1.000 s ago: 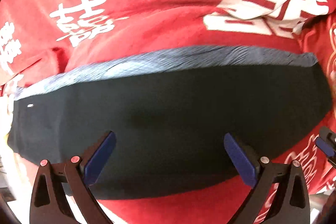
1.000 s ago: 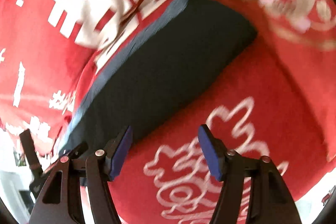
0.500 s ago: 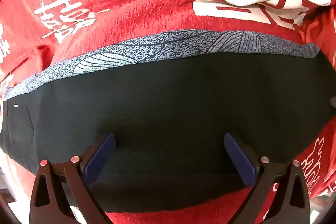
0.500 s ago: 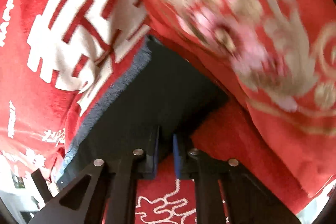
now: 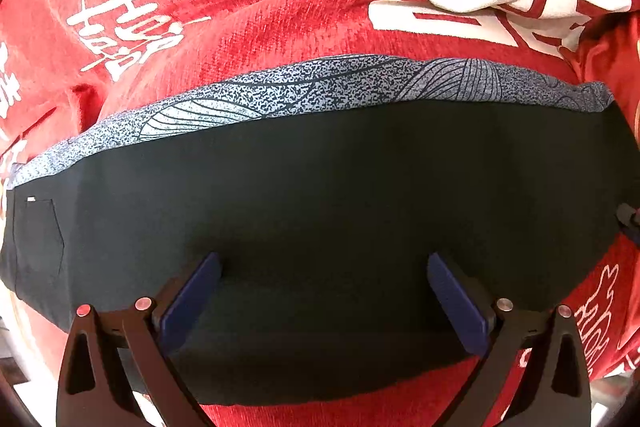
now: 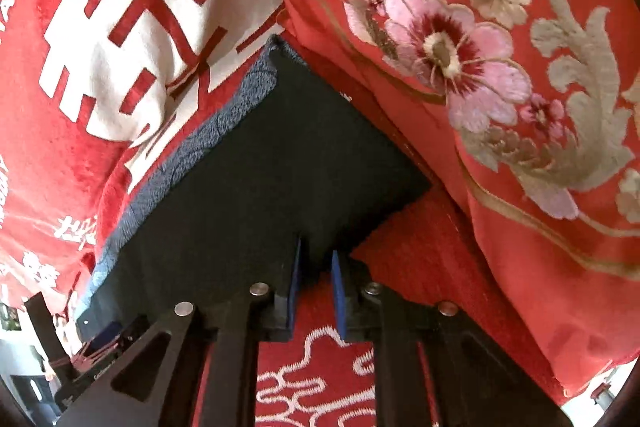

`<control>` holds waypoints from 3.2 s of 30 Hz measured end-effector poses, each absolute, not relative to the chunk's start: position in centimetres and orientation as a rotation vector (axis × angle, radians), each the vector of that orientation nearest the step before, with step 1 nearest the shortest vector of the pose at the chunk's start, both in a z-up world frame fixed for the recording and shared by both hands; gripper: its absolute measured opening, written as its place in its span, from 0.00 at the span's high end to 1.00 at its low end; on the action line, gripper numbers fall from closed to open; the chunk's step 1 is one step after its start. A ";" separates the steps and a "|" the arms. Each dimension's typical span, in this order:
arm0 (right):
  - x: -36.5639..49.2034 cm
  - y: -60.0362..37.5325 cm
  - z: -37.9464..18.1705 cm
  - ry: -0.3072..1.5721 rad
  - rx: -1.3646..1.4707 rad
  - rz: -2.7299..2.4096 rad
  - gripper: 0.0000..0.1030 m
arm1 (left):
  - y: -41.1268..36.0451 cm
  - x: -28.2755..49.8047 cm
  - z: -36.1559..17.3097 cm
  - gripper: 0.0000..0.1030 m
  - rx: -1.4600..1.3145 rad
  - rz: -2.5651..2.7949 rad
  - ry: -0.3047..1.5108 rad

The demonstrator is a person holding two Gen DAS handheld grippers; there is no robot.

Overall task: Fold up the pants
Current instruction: 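Push the right gripper under the trouser edge beside the floral cushion, then grasp the trouser edge with the right gripper and lift it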

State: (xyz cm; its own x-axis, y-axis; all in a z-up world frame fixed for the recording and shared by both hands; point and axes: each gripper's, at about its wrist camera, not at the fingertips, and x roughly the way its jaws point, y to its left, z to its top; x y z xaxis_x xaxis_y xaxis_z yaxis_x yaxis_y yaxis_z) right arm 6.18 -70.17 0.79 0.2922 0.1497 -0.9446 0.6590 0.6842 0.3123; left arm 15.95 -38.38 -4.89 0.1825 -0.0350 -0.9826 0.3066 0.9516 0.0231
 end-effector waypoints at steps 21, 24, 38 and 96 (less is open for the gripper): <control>2.0 -68.8 0.2 1.123 1.037 -0.254 0.64 | -39.1 15.5 -4.7 0.00 0.238 -0.235 1.357; 1.7 -69.1 0.2 1.079 1.051 -0.244 0.64 | -39.1 15.3 -4.6 0.00 0.238 -0.234 1.354; 4.9 -70.5 -1.6 0.876 1.107 -0.279 0.55 | -39.2 15.3 -4.4 0.00 0.254 -0.235 1.348; 11.3 -25.8 3.7 1.208 -0.214 0.131 0.42 | -10.9 18.9 -2.3 0.10 -0.002 -0.258 1.418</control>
State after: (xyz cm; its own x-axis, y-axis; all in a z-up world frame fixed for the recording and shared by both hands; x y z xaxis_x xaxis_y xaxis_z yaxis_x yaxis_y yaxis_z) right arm 11.33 -25.82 3.68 0.3504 -0.0133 -0.9365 -0.2141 0.9723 -0.0939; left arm 18.92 -10.91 -2.27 0.1291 -0.1787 -0.9754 0.1759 0.9722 -0.1548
